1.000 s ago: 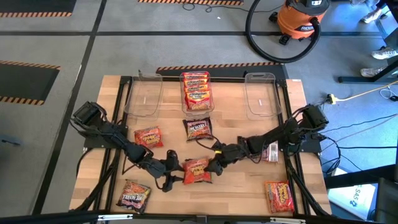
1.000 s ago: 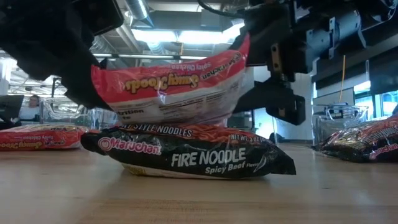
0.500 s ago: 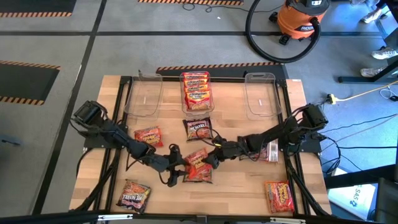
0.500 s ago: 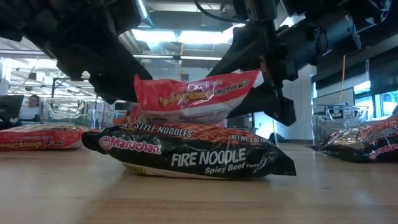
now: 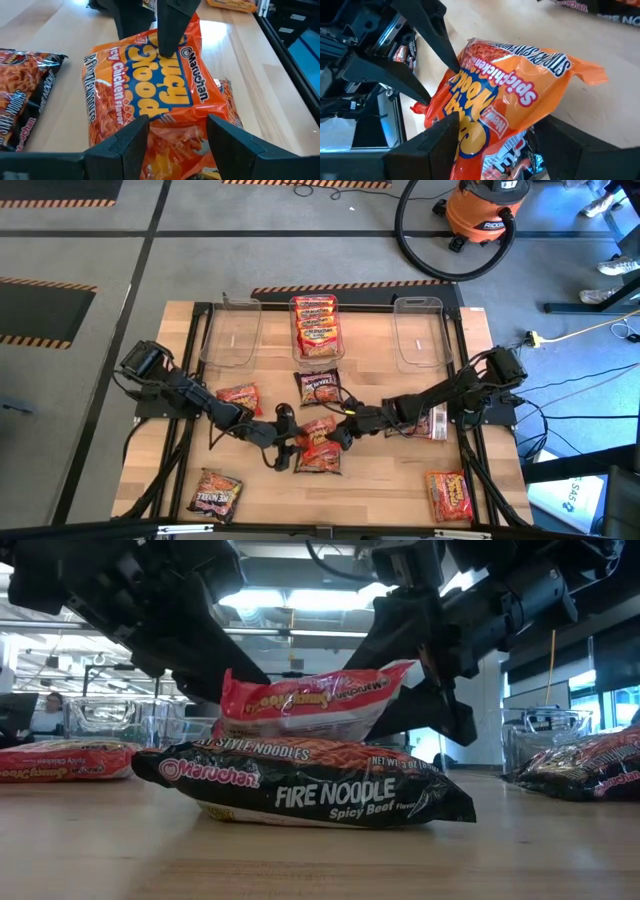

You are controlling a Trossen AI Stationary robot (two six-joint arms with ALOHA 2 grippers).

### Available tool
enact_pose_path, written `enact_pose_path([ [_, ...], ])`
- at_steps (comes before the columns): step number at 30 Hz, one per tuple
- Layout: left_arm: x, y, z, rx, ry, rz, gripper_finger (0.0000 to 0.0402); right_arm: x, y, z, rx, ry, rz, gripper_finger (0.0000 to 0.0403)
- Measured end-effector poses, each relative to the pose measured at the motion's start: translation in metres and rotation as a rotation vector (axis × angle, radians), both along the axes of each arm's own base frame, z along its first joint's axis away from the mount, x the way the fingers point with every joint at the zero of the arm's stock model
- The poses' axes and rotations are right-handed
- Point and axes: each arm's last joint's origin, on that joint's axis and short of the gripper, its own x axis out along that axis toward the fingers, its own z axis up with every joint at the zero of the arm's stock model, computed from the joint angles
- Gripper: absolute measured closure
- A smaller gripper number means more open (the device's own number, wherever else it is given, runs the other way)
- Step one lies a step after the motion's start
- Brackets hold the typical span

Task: Sort Maruchan noodles
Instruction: Put the bottom left orange noodle pack into the right transparent bin

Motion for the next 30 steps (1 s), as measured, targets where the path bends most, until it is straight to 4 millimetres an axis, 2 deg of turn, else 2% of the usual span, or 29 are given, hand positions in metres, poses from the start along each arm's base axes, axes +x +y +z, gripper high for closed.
enact_pose_path([
  [11, 0.002, 0.000, 0.003, 0.036, -0.045, -0.003, 0.0207, 0.001, -0.001, 0.001, -0.028, -0.018, -0.028, 0.0173],
  [18, 0.002, 0.000, 0.003, 0.035, -0.054, -0.002, 0.0207, 0.004, 0.002, -0.016, 0.028, 0.032, 0.016, 0.0173],
  [22, 0.000, -0.001, 0.011, 0.010, -0.070, -0.026, 0.0207, 0.004, 0.003, -0.016, 0.026, 0.020, 0.029, 0.0173],
  [26, -0.009, 0.000, 0.026, -0.040, -0.034, -0.068, 0.0207, 0.005, 0.003, -0.016, 0.011, 0.015, 0.044, 0.0173],
  [30, -0.027, 0.002, 0.033, -0.033, 0.083, -0.053, 0.0207, 0.004, 0.002, -0.016, -0.042, 0.010, 0.092, 0.0173],
])
